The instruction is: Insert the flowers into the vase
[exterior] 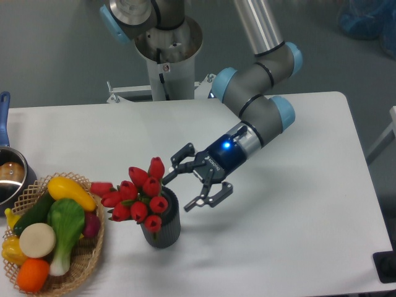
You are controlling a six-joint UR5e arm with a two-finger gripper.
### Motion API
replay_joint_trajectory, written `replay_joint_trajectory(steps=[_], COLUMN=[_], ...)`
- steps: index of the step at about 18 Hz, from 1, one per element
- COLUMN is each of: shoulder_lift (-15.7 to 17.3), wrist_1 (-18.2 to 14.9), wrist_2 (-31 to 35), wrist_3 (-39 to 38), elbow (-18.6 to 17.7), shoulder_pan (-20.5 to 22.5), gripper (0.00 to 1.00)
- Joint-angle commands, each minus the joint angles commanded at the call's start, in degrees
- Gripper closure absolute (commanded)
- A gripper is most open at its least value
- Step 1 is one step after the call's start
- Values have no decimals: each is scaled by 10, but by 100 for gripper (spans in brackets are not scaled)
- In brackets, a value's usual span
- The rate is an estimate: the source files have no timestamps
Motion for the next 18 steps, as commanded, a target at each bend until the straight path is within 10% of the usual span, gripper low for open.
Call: replay_joint_trajectory(steps=[7,18], shoulder_lift=[33,213], wrist_1=[-1,-11], wrist_2=[127,553], wrist_3=[16,-60], elbow=[24,30], shoulder_pan=[52,117], gripper=[0,0])
